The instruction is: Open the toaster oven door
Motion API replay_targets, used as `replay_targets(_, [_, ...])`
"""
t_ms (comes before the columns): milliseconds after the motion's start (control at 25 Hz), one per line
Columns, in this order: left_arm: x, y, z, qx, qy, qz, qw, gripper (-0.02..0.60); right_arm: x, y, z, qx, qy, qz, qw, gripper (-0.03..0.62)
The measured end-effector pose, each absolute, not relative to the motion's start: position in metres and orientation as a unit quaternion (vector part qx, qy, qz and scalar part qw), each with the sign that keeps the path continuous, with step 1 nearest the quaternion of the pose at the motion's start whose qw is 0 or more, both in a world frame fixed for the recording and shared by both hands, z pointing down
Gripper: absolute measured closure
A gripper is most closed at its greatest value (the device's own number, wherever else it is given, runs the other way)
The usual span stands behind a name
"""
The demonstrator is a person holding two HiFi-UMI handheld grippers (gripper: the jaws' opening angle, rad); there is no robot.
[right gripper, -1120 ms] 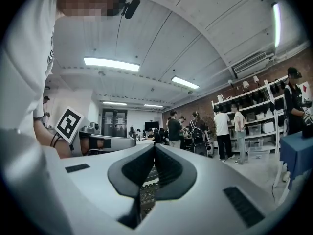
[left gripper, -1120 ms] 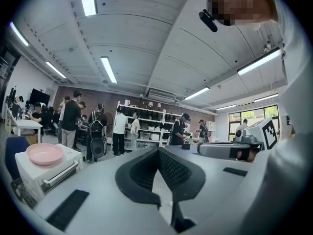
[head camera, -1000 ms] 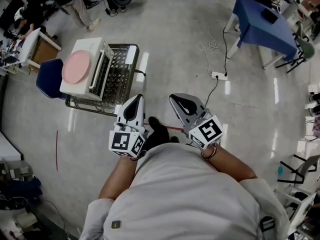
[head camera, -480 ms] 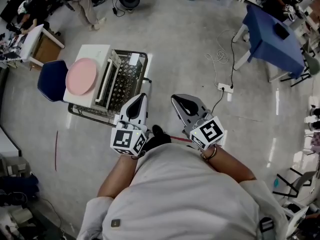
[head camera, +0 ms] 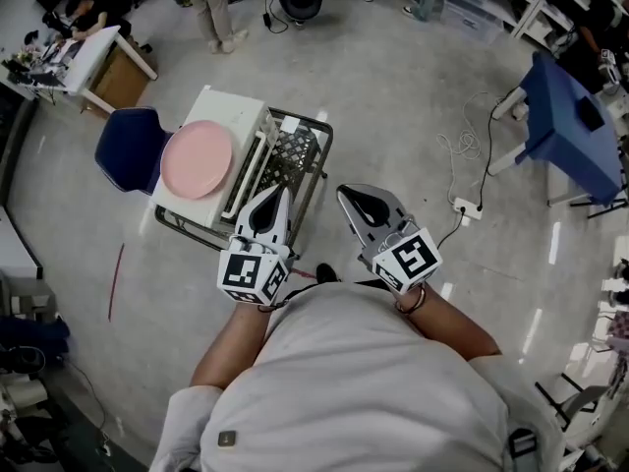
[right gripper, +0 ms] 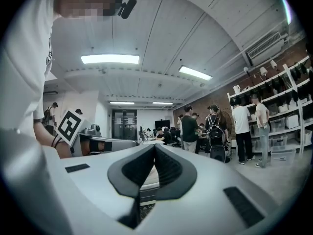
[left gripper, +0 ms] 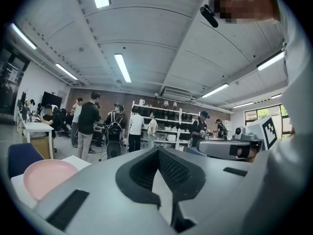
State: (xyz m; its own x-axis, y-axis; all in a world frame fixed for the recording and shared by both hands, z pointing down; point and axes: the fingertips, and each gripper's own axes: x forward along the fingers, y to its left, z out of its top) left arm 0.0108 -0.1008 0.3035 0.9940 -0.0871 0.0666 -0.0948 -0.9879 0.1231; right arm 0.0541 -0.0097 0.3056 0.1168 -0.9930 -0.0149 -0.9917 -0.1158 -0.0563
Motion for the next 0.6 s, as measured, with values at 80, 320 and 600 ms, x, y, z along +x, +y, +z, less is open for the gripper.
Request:
replay_targets(80, [0.009, -0.113, 0.305, 0.996, -0.056, 0.029, 0.064, 0.566, 0.053, -0.023, 0.307, -0.739, 0.673, -0.015, 0.027, 0.576])
replay_targets(320, [0.001, -0.149, 0.310, 0.994, -0.090, 0.039, 0.048, 0.566, 0.042, -0.073, 0.314, -0.694, 0.720, -0.023, 0.016, 0.576])
replay_targets(600, [-0.001, -0.197, 0.319, 0.982, -0.174, 0.039, 0.061, 0.566, 0.051, -0.129, 0.319, -0.627, 0.778, -0.027, 0.006, 0.576])
